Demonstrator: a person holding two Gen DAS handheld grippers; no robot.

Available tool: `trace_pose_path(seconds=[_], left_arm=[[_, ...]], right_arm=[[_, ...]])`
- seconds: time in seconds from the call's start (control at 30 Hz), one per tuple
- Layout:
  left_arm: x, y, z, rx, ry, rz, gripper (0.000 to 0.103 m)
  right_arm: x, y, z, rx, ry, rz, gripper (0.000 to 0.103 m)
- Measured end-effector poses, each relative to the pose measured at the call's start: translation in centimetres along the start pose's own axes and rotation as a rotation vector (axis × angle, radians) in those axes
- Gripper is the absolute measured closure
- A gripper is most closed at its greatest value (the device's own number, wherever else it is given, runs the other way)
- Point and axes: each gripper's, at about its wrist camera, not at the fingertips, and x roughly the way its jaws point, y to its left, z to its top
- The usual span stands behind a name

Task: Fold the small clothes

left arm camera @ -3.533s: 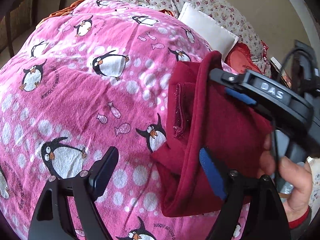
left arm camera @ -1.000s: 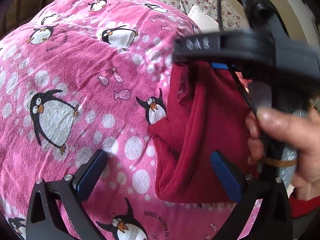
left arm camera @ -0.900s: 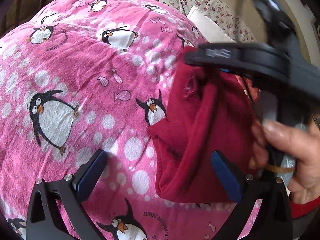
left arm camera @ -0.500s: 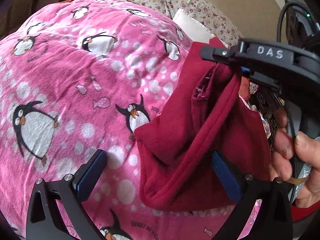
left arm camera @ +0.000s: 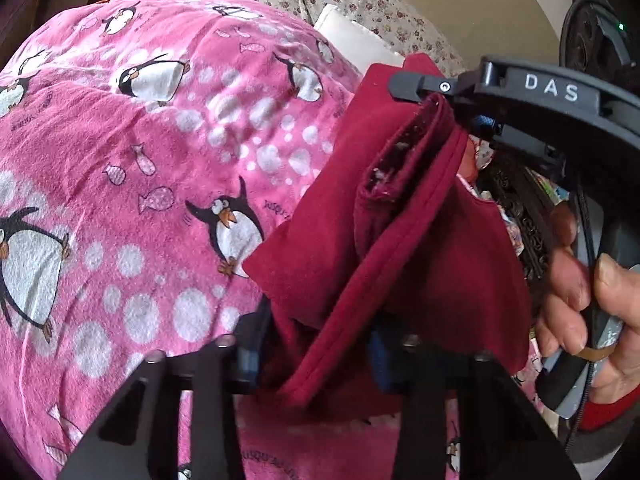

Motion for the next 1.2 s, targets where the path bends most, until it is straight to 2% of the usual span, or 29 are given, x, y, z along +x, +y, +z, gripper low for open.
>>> trace_pose_path(seconds=[0.07, 0.17, 0.33, 0.6, 0.9, 1.07, 1.2], left_arm=[[-0.6, -0.6, -0.2, 0.02, -0.012, -0.012, 0.077], [-1.8, -2.3, -0.7, 0.079, -0.036, 0.022, 0.081], [-3.6, -7.1, -0.9, 0.177, -0.07, 0.024, 0.082], [-3.0, -16.0, -2.1, 0.331, -0.027, -0.004, 0.082], [2.4, -23.7, -5.4, 0.464, 0.062, -0.025, 0.082], [6.5, -25.6, -7.0, 0.513, 0.107, 0.032, 0.082], [7.4, -26.5, -7.3, 0.559, 0.116, 0.058, 0.082]], right_arm=[[-0.4, -0.1, -0.1, 0.006, -0.008, -0.007, 0.089], [-1.6, -0.5, -0.1, 0.019, -0.028, -0.011, 0.089], [-4.9, -2.4, -0.1, 0.032, -0.077, -0.027, 0.09], [-10.8, -8.6, -1.9, 0.111, -0.142, -0.076, 0.09], [-14.8, -18.2, -6.4, 0.254, -0.171, -0.144, 0.092], [-13.7, -22.3, -9.0, 0.319, -0.139, -0.166, 0.092], [-12.0, -24.4, -10.8, 0.359, -0.116, -0.203, 0.096]])
